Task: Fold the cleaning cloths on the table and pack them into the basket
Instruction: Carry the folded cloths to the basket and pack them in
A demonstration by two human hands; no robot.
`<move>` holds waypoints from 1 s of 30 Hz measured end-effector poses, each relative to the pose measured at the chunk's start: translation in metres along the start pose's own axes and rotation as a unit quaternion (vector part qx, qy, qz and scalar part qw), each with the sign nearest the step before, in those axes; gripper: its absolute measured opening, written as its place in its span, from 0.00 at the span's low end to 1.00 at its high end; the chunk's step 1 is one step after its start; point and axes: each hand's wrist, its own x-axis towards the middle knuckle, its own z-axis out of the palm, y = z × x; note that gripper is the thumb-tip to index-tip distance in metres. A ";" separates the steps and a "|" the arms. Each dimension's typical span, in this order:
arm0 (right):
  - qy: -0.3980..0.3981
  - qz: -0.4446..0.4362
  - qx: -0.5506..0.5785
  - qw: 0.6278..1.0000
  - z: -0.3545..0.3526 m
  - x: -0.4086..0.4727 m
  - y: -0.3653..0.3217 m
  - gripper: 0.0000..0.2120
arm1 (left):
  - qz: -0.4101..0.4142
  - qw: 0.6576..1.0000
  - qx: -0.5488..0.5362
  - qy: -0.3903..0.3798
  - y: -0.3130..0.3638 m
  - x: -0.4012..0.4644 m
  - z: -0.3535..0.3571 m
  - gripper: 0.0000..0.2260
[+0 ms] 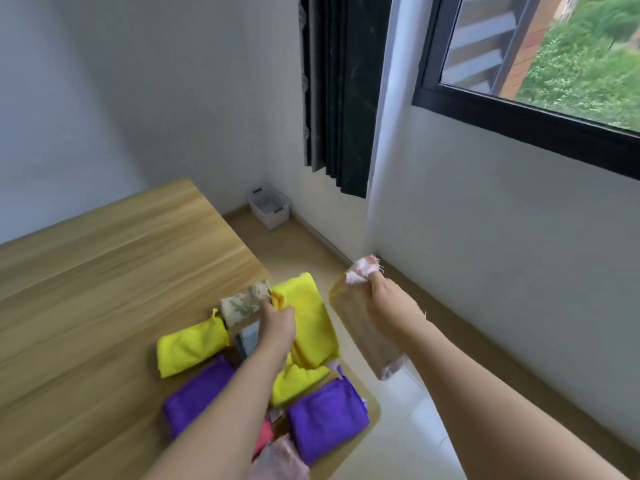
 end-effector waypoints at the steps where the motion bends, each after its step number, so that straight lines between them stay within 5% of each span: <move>1: 0.004 0.005 0.000 1.000 -0.001 -0.002 0.015 0.22 | -0.006 1.000 -0.016 -0.006 -0.004 -0.007 0.018 0.10; 10: 0.010 0.071 0.082 0.994 -0.070 -0.019 0.167 0.21 | 0.005 0.989 0.146 -0.022 0.002 -0.047 0.143 0.11; 18: -0.045 0.048 0.049 0.997 -0.083 0.053 0.201 0.23 | 0.051 0.973 0.226 -0.024 0.039 -0.016 0.190 0.12; 24: -0.070 0.024 -0.036 0.997 -0.096 0.152 0.212 0.14 | 0.016 0.986 0.167 0.009 0.053 0.065 0.238 0.08; 30: -0.112 -0.004 -0.105 0.988 -0.127 0.248 0.223 0.15 | -0.049 0.996 0.067 0.025 0.090 0.144 0.287 0.06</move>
